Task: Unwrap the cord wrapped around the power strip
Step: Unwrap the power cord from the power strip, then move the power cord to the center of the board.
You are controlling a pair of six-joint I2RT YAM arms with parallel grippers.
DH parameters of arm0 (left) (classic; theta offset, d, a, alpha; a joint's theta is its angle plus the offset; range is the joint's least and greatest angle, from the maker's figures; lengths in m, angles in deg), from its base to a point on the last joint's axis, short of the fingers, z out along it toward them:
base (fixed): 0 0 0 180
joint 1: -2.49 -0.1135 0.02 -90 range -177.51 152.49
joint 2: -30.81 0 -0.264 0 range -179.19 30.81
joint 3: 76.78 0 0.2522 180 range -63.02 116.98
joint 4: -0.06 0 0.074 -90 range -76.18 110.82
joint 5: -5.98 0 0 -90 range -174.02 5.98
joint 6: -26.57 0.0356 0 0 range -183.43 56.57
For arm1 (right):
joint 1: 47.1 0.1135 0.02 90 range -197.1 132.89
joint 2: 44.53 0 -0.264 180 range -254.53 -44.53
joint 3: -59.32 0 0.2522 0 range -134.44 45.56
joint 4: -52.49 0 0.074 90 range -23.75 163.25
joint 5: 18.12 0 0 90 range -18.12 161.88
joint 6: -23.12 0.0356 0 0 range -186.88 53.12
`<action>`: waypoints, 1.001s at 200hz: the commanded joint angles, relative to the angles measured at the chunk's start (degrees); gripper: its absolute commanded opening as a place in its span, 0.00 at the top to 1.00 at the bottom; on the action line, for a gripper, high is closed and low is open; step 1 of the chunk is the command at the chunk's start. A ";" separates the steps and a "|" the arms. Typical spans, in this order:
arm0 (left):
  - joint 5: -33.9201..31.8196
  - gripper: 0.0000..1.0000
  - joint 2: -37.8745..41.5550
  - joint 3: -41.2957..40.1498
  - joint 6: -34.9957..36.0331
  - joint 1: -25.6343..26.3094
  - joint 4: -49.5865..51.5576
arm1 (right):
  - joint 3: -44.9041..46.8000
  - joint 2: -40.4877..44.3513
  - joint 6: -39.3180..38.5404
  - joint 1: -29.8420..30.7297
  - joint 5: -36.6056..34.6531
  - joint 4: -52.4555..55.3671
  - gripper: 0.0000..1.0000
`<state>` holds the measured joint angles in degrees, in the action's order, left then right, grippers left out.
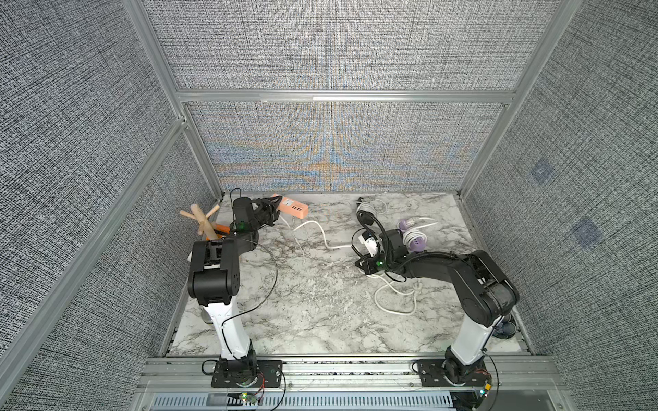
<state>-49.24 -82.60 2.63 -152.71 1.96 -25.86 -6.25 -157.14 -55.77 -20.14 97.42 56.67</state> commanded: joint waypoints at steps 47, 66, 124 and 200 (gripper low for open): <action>1.64 0.99 0.05 1.17 2.36 1.13 -0.31 | -1.75 4.92 -3.76 0.14 0.88 6.62 0.54; 1.71 0.99 0.41 1.19 3.55 1.19 0.75 | -2.01 6.76 -5.00 0.07 1.34 9.28 0.39; 2.21 0.99 5.10 7.83 20.57 5.67 22.43 | -8.94 14.37 -9.82 -0.23 0.39 18.62 0.29; 0.63 0.99 5.15 13.37 27.95 15.00 31.90 | -31.27 7.82 -5.30 4.39 -2.68 21.71 0.11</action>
<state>-48.21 -77.57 15.42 -128.30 15.70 3.45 -33.82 -146.70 -63.22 -16.23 96.17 77.54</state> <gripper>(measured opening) 0.332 0.887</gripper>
